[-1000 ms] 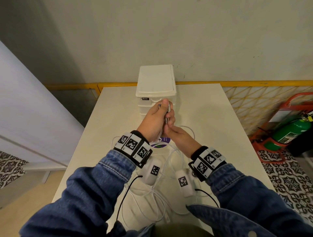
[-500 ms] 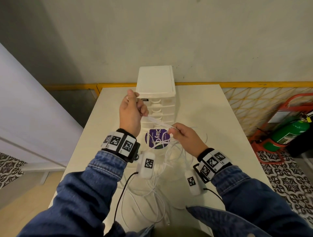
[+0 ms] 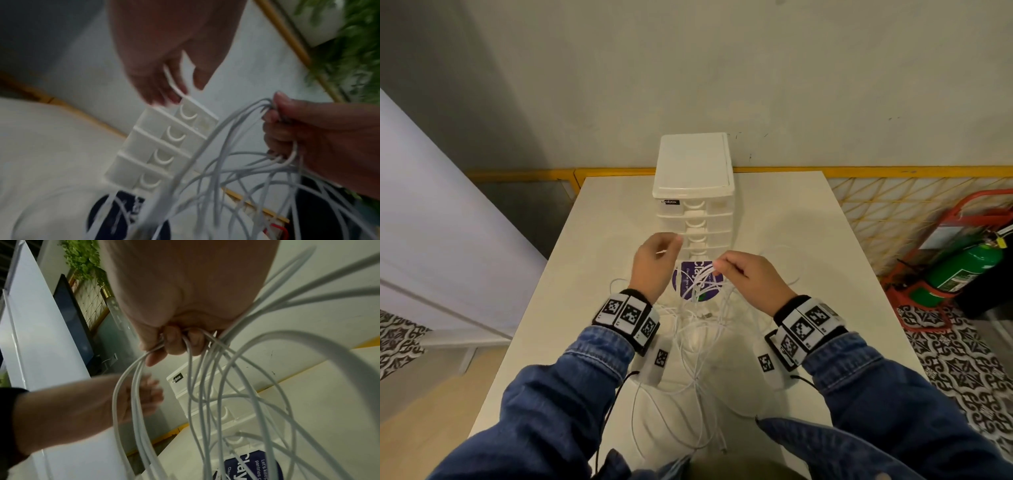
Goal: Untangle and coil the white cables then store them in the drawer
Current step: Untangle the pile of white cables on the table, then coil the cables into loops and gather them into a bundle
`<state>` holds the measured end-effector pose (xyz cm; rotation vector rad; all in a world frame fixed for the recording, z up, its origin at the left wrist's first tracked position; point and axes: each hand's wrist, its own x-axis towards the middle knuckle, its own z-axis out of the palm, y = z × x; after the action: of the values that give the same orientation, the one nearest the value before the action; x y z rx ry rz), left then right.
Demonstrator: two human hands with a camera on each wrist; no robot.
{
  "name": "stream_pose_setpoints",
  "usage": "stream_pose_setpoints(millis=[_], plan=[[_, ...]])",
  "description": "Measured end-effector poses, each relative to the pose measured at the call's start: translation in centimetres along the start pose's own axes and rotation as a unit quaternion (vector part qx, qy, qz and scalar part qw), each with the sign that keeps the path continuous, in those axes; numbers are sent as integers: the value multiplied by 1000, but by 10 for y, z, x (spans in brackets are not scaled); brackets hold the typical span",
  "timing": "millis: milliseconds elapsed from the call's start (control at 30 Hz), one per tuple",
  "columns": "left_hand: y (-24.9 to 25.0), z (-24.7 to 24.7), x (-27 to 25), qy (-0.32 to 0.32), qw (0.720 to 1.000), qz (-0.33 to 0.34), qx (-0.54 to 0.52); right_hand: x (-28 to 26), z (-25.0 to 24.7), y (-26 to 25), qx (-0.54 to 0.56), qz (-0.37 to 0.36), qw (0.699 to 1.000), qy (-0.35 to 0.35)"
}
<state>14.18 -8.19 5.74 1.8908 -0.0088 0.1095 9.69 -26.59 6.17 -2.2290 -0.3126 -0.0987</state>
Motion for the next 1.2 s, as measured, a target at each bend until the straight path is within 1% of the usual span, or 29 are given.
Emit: stream_pose_setpoints(millis=[33, 100, 133, 200, 333, 400, 467, 533, 633, 700, 767, 867, 900, 967, 1033, 1100, 1133, 1167, 1200], plan=[[10, 2, -4, -68, 997, 17, -30, 1, 1, 0, 7, -3, 1000, 4], [23, 9, -12, -210, 976, 16, -48, 3, 3, -1, 26, -4, 1000, 14], [27, 12, -16, -254, 966, 14, -48, 4, 3, -1, 32, -4, 999, 17], [26, 14, -20, -285, 958, 4, -42, 5, -1, 0, 29, -1, 999, 24], [16, 11, -20, -326, 944, -35, -20, 7, -21, 7, 42, 30, 995, 85], [16, 10, -21, -341, 939, -35, -19, 6, -25, 9, 28, 19, 996, 82], [23, 6, -23, -336, 938, -48, -66, 5, -24, 13, 28, 14, 997, 70], [37, -1, -21, -318, 935, -57, -145, 4, -21, 19, 35, 8, 998, 58], [59, -9, -13, -299, 923, -35, -240, -1, -10, 30, 35, 6, 998, 51], [71, -13, -7, -272, 916, -18, -294, -4, -4, 34, 55, 31, 997, 52], [83, -23, -1, -233, 905, -9, -356, -7, -3, 41, 65, 74, 994, 38], [97, -45, 13, -146, 886, 10, -439, -19, -5, 59, 0, 122, 992, 2], [99, -51, 17, -122, 887, 15, -446, -24, -5, 66, -15, 135, 991, 3], [99, -56, 22, -102, 897, 9, -431, -31, -4, 74, -30, 156, 987, 8], [94, -51, 20, -112, 915, -12, -387, -30, -7, 75, -39, 182, 982, -20], [90, -45, 17, -134, 941, -26, -309, -24, -13, 68, -25, 210, 976, -54], [89, -43, 16, -145, 953, -25, -265, -19, -17, 62, -30, 216, 974, -57], [88, -42, 14, -156, 961, -22, -229, -14, -22, 56, -50, 213, 975, -40], [89, -40, 13, -170, 963, -21, -206, -8, -26, 47, -75, 201, 977, -2]])
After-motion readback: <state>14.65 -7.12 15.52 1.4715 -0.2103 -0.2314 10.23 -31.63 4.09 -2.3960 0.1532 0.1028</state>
